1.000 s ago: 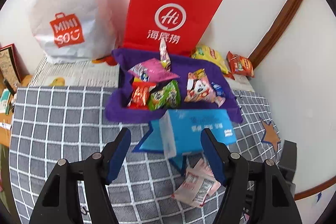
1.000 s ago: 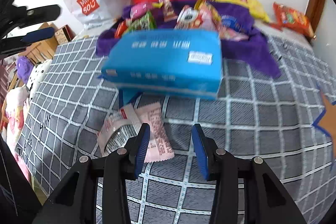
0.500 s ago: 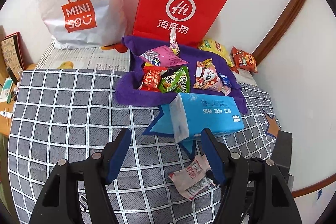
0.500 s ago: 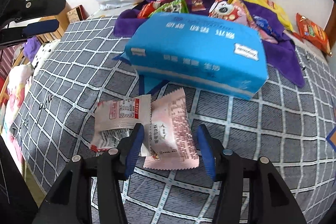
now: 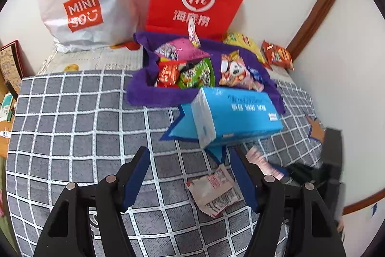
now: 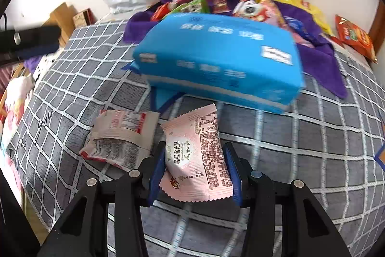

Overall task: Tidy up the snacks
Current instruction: 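Grasp the pink biscuit pack with the right tool while the left tool grasps the white sachet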

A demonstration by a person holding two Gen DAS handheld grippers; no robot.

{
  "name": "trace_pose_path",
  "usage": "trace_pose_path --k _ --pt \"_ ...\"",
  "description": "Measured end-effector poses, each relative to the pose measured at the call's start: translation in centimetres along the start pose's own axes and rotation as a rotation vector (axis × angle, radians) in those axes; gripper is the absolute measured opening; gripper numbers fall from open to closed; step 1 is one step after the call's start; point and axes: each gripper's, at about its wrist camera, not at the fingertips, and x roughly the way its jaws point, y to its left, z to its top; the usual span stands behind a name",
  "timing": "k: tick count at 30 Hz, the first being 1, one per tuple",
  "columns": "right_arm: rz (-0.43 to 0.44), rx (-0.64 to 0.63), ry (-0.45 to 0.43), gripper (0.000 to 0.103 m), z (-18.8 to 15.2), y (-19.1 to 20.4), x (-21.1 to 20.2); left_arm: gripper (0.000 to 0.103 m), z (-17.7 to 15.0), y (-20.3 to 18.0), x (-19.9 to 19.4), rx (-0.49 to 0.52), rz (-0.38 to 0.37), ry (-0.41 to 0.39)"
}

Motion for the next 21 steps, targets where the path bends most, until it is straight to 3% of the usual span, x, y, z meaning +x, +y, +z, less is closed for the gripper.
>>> trace_pose_path --k 11,21 --pt "-0.134 0.129 -0.065 0.047 -2.8 -6.6 -2.2 0.067 -2.9 -2.6 5.1 0.088 -0.039 0.099" --pt "-0.110 0.157 -0.099 0.047 -4.0 -8.2 -1.9 0.067 -3.8 -4.6 8.4 0.146 -0.089 0.196"
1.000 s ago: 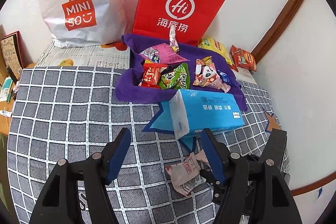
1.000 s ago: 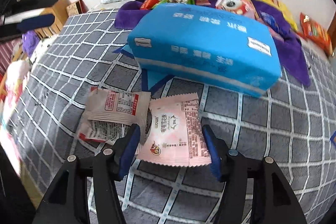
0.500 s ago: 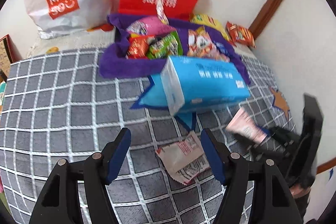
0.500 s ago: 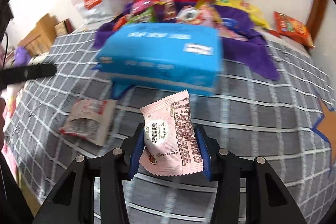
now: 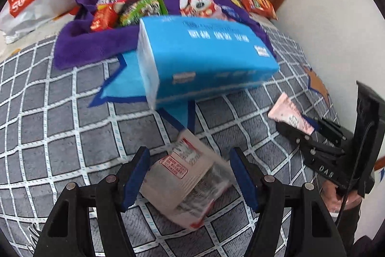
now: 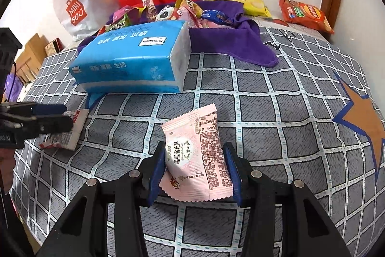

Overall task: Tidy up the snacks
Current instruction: 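Grasp the pink biscuit pack with the right tool while the left tool grasps the white sachet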

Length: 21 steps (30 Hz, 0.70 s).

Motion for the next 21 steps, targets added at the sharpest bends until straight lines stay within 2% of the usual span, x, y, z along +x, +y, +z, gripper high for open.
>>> trace_pose_path --k 7,12,21 --pt "-0.013 -0.011 -0.028 0.048 -0.2 0.3 0.1 0.067 -1.5 -0.3 -0.6 0.026 -0.026 0.002" --pt "-0.012 -0.025 -0.041 0.049 -0.3 0.3 0.1 0.075 -2.4 -1.0 -0.8 0.065 -0.022 0.002" --pt "-0.013 -0.033 -0.045 0.050 -0.5 0.4 -0.1 0.078 -3.5 -1.4 -1.6 0.098 -0.037 0.018"
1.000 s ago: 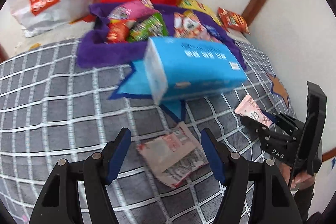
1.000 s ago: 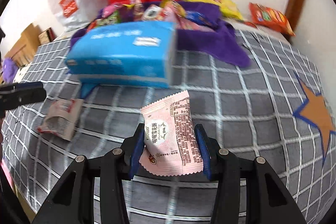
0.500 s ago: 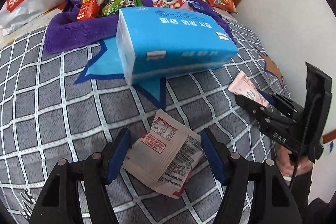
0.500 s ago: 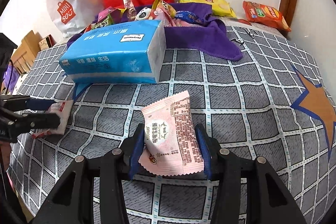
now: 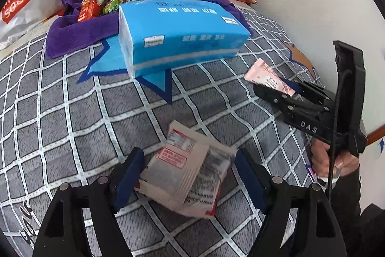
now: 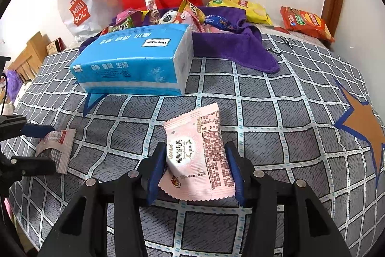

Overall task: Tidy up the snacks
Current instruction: 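Grasp the pink biscuit pack with the right tool while the left tool grasps the white sachet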

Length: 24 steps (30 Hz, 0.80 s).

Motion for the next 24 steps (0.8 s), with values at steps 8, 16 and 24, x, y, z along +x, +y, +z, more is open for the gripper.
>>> trace_pose_path --k 8,16,24 --pt "0.002 0.002 0.001 0.050 0.0 0.2 -0.1 0.079 -1.0 -1.2 0.0 0.076 0.052 -0.011" --pt "-0.002 0.002 0.001 0.050 -0.1 0.3 -0.2 0.071 -1.1 -2.1 1.1 0.107 0.171 -0.053" --pt "-0.004 -0.013 -0.002 0.049 -0.6 0.5 -0.7 0.057 -0.8 -1.8 1.1 0.072 0.231 -0.125"
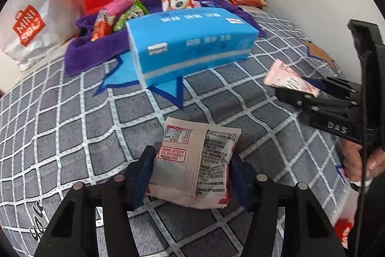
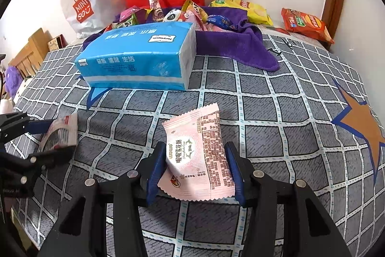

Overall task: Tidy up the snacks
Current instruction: 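Grasp the pink biscuit pack with the right tool while the left tool grasps the white sachet, then carry the pink biscuit pack and white sachet up over the purple towel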

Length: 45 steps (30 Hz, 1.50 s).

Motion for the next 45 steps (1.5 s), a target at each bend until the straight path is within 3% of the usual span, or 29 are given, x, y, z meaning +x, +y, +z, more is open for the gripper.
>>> trace_pose_path --k 6,23,29,31,34,45 --pt "-0.003 -0.001 -0.003 0.049 0.0 0.0 0.1 0.057 -0.3 0.4 0.1 -0.047 0.049 -0.073" --pt "0.010 0.004 -0.001 0.055 0.1 -0.4 0.4 0.059 -0.3 0.5 0.2 -0.060 0.047 -0.074" --pt "-0.006 -0.008 0.000 0.053 0.2 0.0 0.4 0.053 -0.3 0.9 -0.1 -0.088 0.023 -0.087" --pt "-0.017 -0.007 -0.001 0.048 0.2 0.0 0.4 0.053 -0.2 1.5 -0.3 -0.123 -0.014 -0.079" --pt "-0.011 0.017 0.016 0.047 0.6 -0.1 0.1 0.052 0.1 2.2 -0.8 -0.171 -0.070 -0.064" --pt "0.020 0.015 -0.045 0.046 2.5 1.7 -3.8 0.052 1.2 2.3 -5.1 -0.194 -0.046 -0.108"
